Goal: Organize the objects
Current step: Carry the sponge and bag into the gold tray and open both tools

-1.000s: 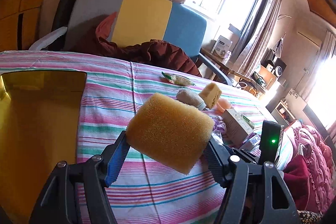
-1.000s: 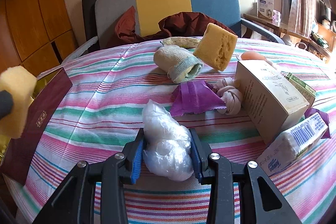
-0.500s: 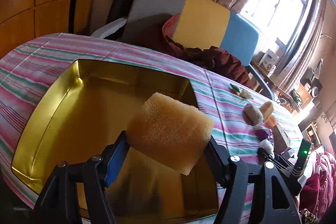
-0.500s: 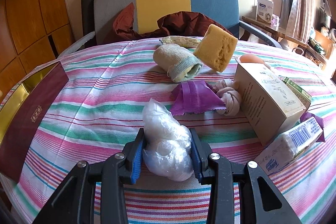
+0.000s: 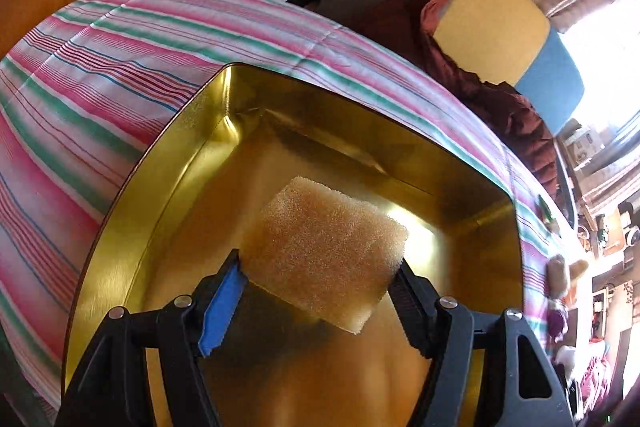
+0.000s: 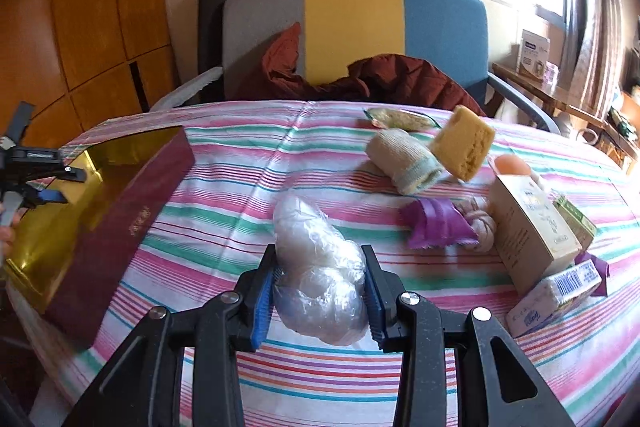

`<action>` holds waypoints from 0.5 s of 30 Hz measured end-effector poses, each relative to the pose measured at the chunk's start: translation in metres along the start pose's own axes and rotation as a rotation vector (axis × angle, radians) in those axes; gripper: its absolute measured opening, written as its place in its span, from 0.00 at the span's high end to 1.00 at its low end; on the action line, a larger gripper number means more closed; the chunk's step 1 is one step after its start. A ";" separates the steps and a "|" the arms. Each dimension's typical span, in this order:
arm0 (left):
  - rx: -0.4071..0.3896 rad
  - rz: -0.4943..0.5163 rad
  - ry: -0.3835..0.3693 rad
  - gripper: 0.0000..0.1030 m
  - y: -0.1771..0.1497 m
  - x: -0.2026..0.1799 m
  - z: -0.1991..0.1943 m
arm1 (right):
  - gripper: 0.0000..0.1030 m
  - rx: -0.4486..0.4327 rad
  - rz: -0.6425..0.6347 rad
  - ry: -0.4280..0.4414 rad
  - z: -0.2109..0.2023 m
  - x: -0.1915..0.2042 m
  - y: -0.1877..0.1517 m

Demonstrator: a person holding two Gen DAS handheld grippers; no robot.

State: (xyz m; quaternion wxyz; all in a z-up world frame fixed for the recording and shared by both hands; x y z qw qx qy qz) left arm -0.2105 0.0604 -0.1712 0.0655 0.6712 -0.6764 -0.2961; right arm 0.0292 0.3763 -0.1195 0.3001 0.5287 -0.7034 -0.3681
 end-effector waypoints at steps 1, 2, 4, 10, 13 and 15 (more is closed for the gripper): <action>0.013 0.003 0.010 0.31 0.004 0.000 0.006 | 0.62 -0.008 -0.015 0.023 -0.003 0.011 0.005; 0.025 0.001 0.020 0.31 0.006 0.002 0.012 | 0.62 -0.017 -0.027 0.047 -0.006 0.022 0.011; 0.017 -0.014 0.023 0.29 0.014 0.004 0.017 | 0.62 -0.029 -0.047 0.088 -0.011 0.044 0.019; -0.028 0.001 0.065 0.26 0.037 0.013 0.018 | 0.62 -0.032 -0.130 0.185 -0.020 0.098 0.029; -0.044 0.010 0.073 0.19 0.043 0.014 0.013 | 0.62 -0.024 -0.160 0.239 -0.022 0.124 0.034; -0.078 0.016 0.061 0.19 0.045 0.013 0.003 | 0.62 -0.024 -0.197 0.271 -0.022 0.144 0.039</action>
Point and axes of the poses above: each gripper's, at about its wrist camera, not at the fingertips, and z roughly the way its jaws point, x to its left, y to its top, the point moved 9 cm from there along z, roughly the way its jaws point, and after that the axes turned 6 degrees about -x, right-handed, at the moved point
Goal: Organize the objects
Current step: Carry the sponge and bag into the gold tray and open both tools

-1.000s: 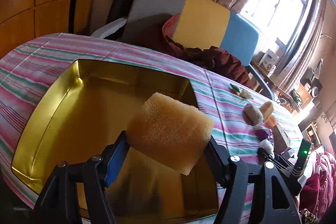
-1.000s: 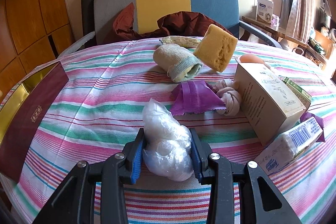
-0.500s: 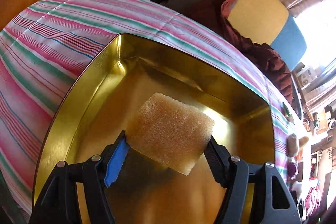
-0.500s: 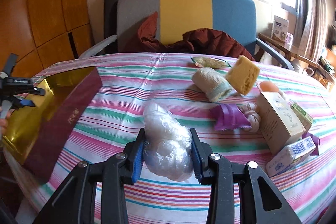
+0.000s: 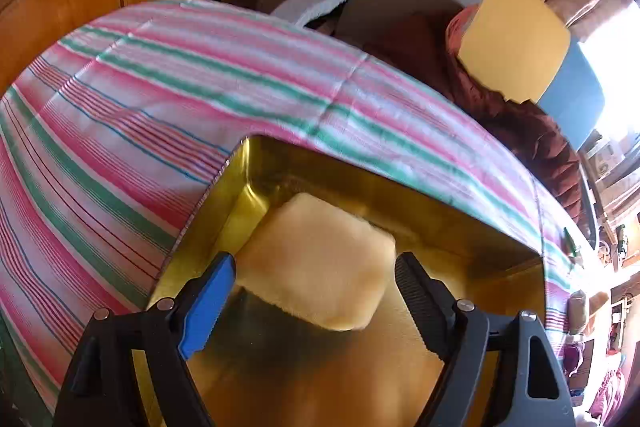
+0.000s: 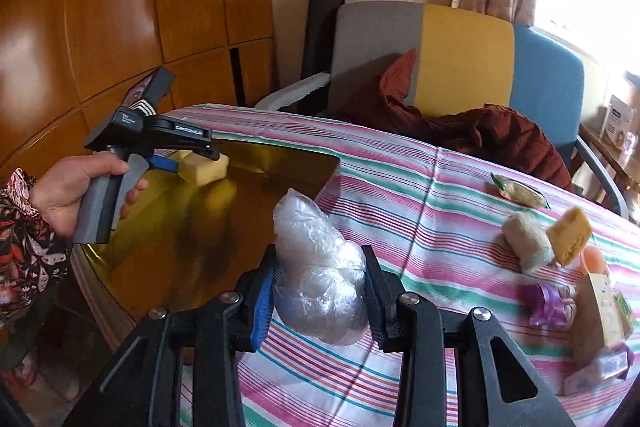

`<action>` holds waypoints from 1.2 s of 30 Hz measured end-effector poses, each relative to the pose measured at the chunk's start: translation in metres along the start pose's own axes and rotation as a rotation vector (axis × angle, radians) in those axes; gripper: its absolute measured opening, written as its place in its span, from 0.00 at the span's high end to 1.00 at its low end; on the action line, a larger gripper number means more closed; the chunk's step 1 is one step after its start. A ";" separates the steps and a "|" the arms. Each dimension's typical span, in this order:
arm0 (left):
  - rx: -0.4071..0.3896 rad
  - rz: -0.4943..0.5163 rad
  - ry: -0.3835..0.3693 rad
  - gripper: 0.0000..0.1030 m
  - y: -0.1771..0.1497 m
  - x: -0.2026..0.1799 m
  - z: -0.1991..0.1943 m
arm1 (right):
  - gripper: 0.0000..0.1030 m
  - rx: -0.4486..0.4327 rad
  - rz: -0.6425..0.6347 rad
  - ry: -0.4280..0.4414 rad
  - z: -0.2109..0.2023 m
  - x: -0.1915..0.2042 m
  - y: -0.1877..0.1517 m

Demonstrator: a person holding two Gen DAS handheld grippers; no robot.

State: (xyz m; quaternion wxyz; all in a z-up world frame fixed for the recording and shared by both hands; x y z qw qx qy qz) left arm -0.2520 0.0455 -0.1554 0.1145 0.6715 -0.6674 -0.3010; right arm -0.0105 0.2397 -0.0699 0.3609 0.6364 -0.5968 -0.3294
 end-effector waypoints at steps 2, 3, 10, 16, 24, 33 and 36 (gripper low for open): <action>-0.023 0.004 0.003 0.19 0.004 0.003 -0.005 | 0.62 0.004 -0.036 0.032 0.005 0.018 0.006; -0.015 0.001 0.001 0.19 0.005 0.004 -0.003 | 0.62 0.007 -0.046 0.049 0.008 0.024 0.009; -0.095 -0.104 -0.087 0.19 -0.006 0.011 -0.049 | 0.62 0.152 0.012 0.163 0.048 0.054 0.016; -0.151 -0.151 -0.104 0.19 -0.047 0.018 -0.089 | 0.62 0.236 -0.069 0.191 0.092 0.081 0.025; -0.200 -0.231 -0.067 0.19 -0.075 0.047 -0.115 | 0.62 0.401 -0.038 0.149 0.158 0.084 0.018; -0.212 -0.246 -0.076 0.19 -0.079 0.049 -0.117 | 0.29 0.315 0.161 0.138 0.199 0.069 0.048; -0.203 -0.231 -0.083 0.19 -0.082 0.044 -0.115 | 0.29 0.314 0.198 0.142 0.197 0.065 0.048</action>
Point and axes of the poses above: each gripper's, at about its wrist camera, not at the fingertips, and z roughly the way its jaws point, x to its left, y to its top, the point moved 9 cm from there along z, roughly the way its jaws point, and after that the axes turned 6 degrees about -x, right-handed, at the moved point
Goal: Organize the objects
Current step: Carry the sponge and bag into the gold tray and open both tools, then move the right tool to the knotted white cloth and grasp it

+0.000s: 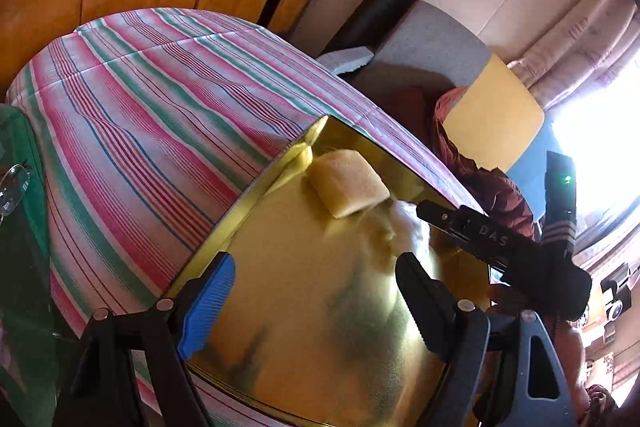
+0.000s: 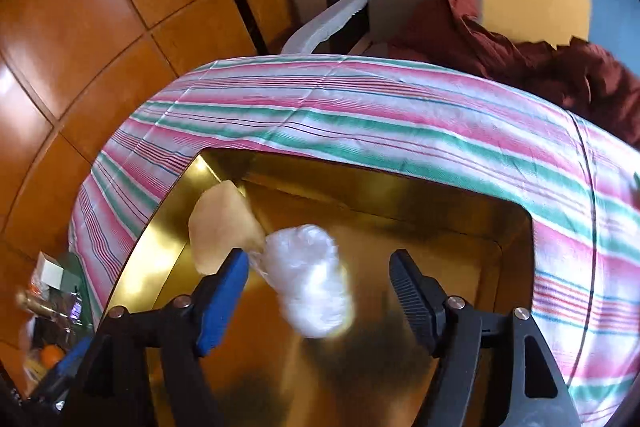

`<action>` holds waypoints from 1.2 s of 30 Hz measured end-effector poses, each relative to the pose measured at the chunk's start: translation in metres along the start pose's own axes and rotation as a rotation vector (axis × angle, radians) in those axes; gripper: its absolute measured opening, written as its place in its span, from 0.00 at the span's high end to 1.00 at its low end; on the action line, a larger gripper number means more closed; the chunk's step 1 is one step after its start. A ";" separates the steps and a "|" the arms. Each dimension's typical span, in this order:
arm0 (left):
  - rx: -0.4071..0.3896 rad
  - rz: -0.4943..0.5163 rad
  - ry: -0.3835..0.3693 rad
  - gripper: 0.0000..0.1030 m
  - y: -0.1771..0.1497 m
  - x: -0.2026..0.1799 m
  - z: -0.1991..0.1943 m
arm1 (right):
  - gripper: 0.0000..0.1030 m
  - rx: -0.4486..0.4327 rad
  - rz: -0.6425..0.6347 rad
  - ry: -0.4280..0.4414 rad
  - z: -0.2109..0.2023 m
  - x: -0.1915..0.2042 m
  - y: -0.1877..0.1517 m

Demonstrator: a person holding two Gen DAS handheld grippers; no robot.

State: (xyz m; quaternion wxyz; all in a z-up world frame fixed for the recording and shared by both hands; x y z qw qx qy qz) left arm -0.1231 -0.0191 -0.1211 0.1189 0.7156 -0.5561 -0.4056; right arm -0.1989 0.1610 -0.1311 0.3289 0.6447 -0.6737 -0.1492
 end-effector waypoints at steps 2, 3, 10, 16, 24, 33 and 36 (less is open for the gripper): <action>0.011 0.003 -0.010 0.19 -0.004 -0.003 0.002 | 0.29 0.002 0.018 0.011 -0.007 -0.004 -0.004; 0.016 0.006 -0.014 0.19 -0.006 -0.005 0.002 | 0.28 -0.004 0.024 0.018 -0.012 -0.005 -0.006; 0.001 0.042 -0.066 0.19 -0.017 -0.027 -0.006 | 0.28 -0.107 -0.026 0.014 -0.055 -0.008 -0.014; 0.001 0.111 -0.144 0.19 -0.032 -0.058 -0.017 | 0.20 -0.217 -0.108 -0.038 -0.106 -0.014 -0.022; 0.048 0.239 -0.194 0.19 -0.066 -0.100 -0.025 | 0.20 -0.239 -0.114 -0.154 -0.154 -0.067 -0.069; 0.162 0.368 -0.329 0.19 -0.120 -0.152 -0.033 | 0.20 -0.182 0.017 -0.264 -0.175 -0.156 -0.128; 0.180 0.421 -0.350 0.19 -0.139 -0.166 -0.038 | 0.20 -0.213 0.082 -0.311 -0.188 -0.191 -0.136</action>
Point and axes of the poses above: each gripper's, at about its wrist camera, not at the fingertips, and z roughly the way its jaws point, x to its left, y to its top, the point moved 9 cm from there along z, roughly the way its jaws point, and after that the axes turned 6 degrees about -x, right-handed, at the moved point
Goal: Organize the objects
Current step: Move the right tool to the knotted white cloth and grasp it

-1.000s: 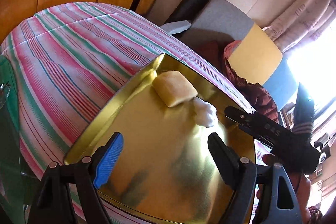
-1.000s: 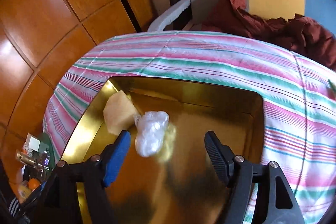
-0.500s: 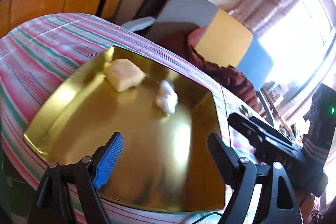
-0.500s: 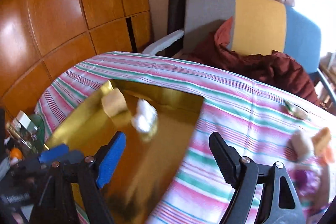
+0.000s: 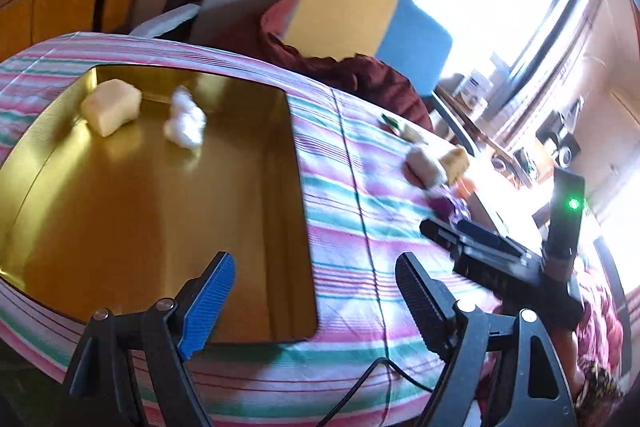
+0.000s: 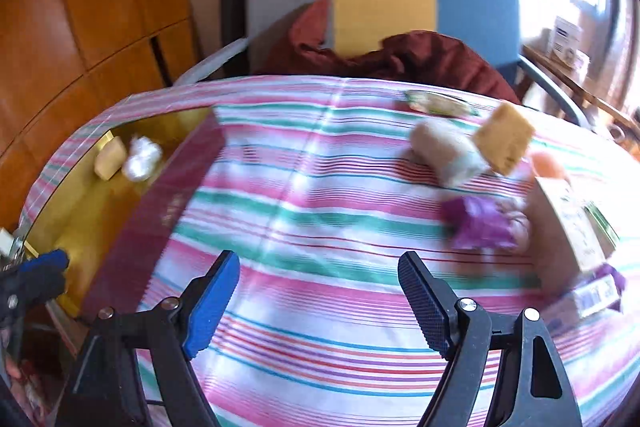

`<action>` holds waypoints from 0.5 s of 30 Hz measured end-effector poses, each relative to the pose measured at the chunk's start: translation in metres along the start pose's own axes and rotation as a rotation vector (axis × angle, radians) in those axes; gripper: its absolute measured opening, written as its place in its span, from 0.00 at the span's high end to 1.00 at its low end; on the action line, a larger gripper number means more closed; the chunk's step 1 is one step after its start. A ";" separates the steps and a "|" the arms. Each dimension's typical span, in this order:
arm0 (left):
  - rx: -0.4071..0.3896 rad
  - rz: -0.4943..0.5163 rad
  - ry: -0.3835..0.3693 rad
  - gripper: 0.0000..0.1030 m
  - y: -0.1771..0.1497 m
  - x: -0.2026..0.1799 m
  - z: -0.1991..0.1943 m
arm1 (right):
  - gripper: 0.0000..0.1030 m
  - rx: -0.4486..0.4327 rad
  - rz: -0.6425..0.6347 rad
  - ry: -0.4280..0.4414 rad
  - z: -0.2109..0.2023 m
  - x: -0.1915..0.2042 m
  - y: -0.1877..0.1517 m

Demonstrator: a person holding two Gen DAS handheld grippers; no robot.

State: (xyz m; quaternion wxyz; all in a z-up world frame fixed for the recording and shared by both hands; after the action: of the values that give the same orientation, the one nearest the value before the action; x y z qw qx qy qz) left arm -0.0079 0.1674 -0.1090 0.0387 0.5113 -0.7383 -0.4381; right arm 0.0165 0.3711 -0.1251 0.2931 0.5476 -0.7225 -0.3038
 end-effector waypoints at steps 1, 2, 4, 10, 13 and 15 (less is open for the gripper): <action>0.005 0.017 -0.007 0.19 -0.003 -0.007 0.000 | 0.21 -0.008 0.030 -0.014 0.000 -0.013 0.001; 0.007 0.031 -0.014 0.19 -0.005 -0.014 0.000 | 0.21 -0.017 0.063 -0.028 -0.001 -0.028 0.003; 0.009 0.055 -0.029 0.19 -0.008 -0.025 0.000 | 0.21 -0.037 0.108 -0.059 -0.002 -0.053 0.008; 0.014 0.073 -0.029 0.19 -0.014 -0.038 -0.002 | 0.21 -0.038 0.160 -0.136 0.020 -0.107 0.022; 0.012 0.067 -0.021 0.19 -0.015 -0.040 -0.002 | 0.21 0.008 0.186 -0.085 0.039 -0.108 0.018; 0.007 0.069 -0.013 0.19 -0.013 -0.040 -0.001 | 0.22 0.026 0.186 0.015 0.041 -0.088 0.014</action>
State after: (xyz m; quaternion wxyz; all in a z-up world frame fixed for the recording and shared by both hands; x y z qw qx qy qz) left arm 0.0212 0.1971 -0.1016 0.0472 0.4828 -0.7574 -0.4372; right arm -0.0029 0.4645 -0.1484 0.3183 0.4841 -0.7718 -0.2619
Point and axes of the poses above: each gripper's, at about its wrist camera, not at the fingertips, and z roughly the way its jaws point, x to its left, y to its top, the point moved 9 cm from there along z, roughly the way its jaws point, and after that the axes turned 6 degrees about -x, right-handed, at the moved point
